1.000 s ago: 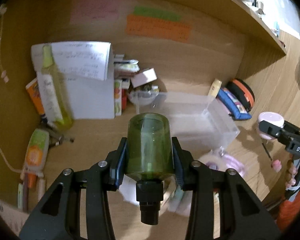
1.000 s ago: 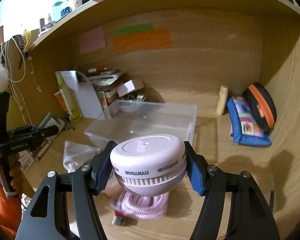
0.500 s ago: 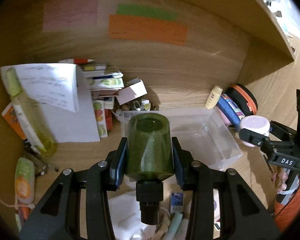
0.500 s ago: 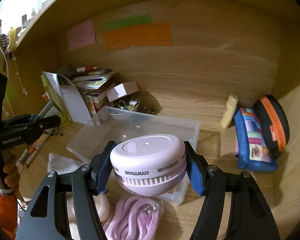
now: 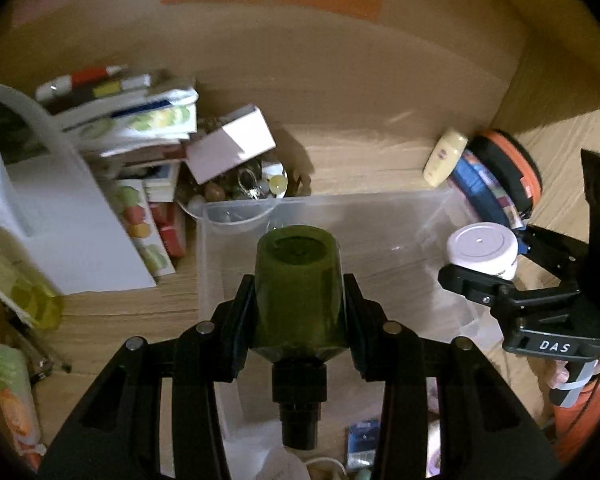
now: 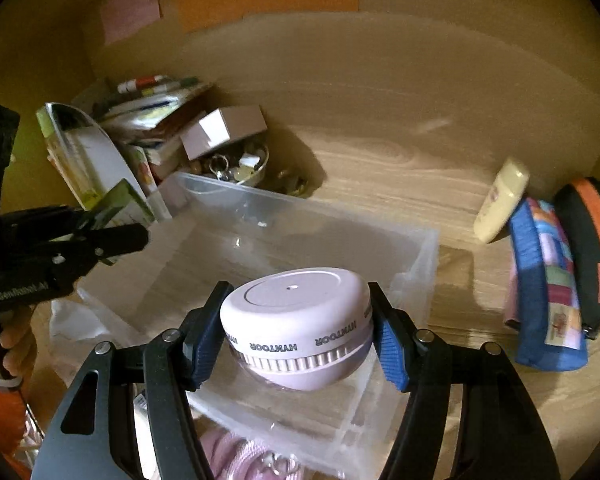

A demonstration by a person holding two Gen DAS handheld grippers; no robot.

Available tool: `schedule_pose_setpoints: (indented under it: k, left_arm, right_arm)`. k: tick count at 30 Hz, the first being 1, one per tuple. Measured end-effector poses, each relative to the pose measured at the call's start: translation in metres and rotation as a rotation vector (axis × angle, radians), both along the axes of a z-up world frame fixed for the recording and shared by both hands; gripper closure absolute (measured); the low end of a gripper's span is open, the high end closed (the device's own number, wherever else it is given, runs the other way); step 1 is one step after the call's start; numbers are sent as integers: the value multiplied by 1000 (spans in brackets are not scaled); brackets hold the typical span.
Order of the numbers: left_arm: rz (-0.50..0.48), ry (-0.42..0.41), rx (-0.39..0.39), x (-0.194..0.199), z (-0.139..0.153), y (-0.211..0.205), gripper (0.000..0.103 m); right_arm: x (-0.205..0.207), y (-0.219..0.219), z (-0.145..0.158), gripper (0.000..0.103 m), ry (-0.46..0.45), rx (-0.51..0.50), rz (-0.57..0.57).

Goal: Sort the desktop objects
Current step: 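Lower both held items into the clear bin and open both tools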

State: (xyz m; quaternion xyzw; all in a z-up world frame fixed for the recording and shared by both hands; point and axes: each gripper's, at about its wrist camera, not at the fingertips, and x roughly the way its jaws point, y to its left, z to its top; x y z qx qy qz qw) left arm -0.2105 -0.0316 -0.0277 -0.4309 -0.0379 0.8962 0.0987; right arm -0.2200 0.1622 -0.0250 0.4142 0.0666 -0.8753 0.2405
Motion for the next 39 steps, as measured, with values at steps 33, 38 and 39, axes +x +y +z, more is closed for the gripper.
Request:
schedule_pose_setpoints:
  k: [33, 38, 39]
  left_arm:
    - [-33, -43, -140, -11, -34, 34, 47]
    - [-15, -16, -73, 3, -16, 32, 23]
    - [-13, -5, -61, 7, -11, 32, 22]
  right_arm:
    - [1, -30, -18, 37, 20, 206, 38]
    - [13, -17, -4, 21, 32, 140, 10]
    - [16, -15, 0, 21, 38, 123, 4]
